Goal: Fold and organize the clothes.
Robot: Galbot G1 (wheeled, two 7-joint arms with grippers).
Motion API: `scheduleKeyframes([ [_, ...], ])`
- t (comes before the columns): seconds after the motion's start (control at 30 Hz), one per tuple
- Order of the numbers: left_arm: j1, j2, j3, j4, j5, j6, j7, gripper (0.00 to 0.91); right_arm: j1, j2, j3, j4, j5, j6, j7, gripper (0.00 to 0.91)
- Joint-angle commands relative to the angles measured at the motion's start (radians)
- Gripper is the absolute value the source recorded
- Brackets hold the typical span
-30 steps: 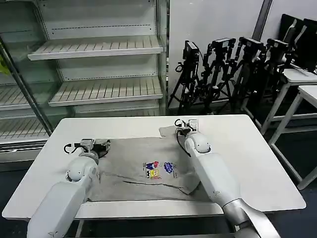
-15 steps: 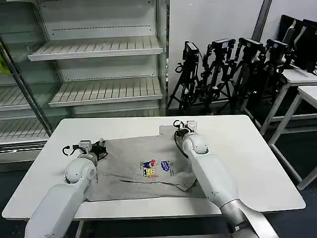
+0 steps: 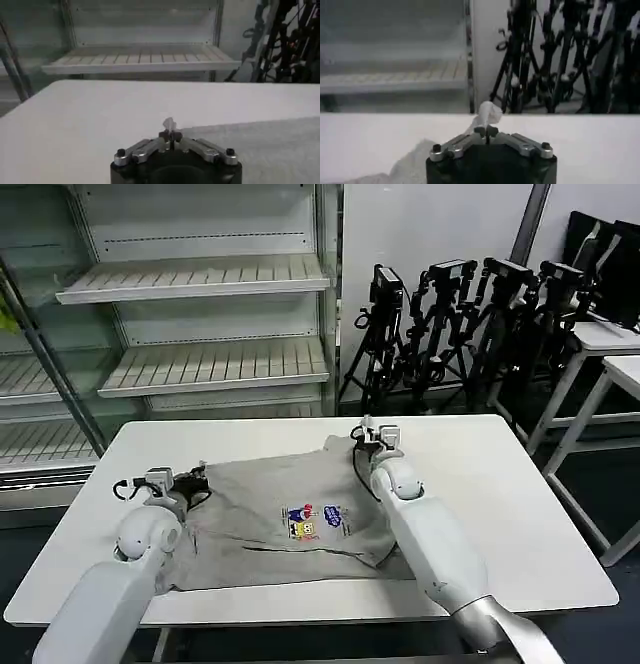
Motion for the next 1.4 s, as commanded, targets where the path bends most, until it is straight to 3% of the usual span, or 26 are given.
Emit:
scheduleKeyframes([
  [0.03, 0.086, 0.051, -0.067, -0.182, -0.012, -0.01, 0.008, 0.03, -0.12, -0.098, 0.008, 0.31, -0.034, 0.051, 0.0, 0.0],
  [0.4, 0.321, 0.104, -0.132, -0.384, 0.049, -0.009, 0.037, 0.03, -0.436, -0.22, 0.115, 0.623, -0.101, 0.052, -0.026, 0.0],
  [0.67, 0.477, 0.094, -0.157, -0.46, 0.182, -0.036, 0.049, 0.03, -0.704, -0.237, 0.187, 0.761, -0.158, 0.059, -0.048, 0.0],
  [0.87, 0.55, 0.079, -0.17, -0.465, 0.267, -0.048, 0.07, 0.03, -0.806, -0.241, 0.199, 0.79, -0.172, 0.047, -0.055, 0.0],
  [1.1, 0.553, 0.048, -0.143, -0.415, 0.357, -0.044, 0.09, 0.04, -0.813, -0.225, 0.187, 0.782, -0.137, -0.038, -0.037, 0.0],
  [1.13, 0.546, 0.045, -0.143, -0.411, 0.36, -0.042, 0.087, 0.262, -0.809, -0.222, 0.184, 0.779, -0.135, -0.061, -0.034, 0.0],
  [1.17, 0.542, 0.04, -0.142, -0.408, 0.358, -0.041, 0.079, 0.574, -0.808, -0.22, 0.182, 0.782, -0.135, -0.073, -0.032, 0.01],
  [1.2, 0.537, 0.036, -0.144, -0.409, 0.355, -0.041, 0.078, 0.907, -0.809, -0.218, 0.182, 0.787, -0.135, -0.081, -0.034, 0.907],
  [1.4, 0.536, 0.021, -0.148, -0.425, 0.349, -0.086, 0.065, 0.907, -0.837, -0.213, 0.202, 0.805, -0.127, -0.061, -0.033, 0.907],
])
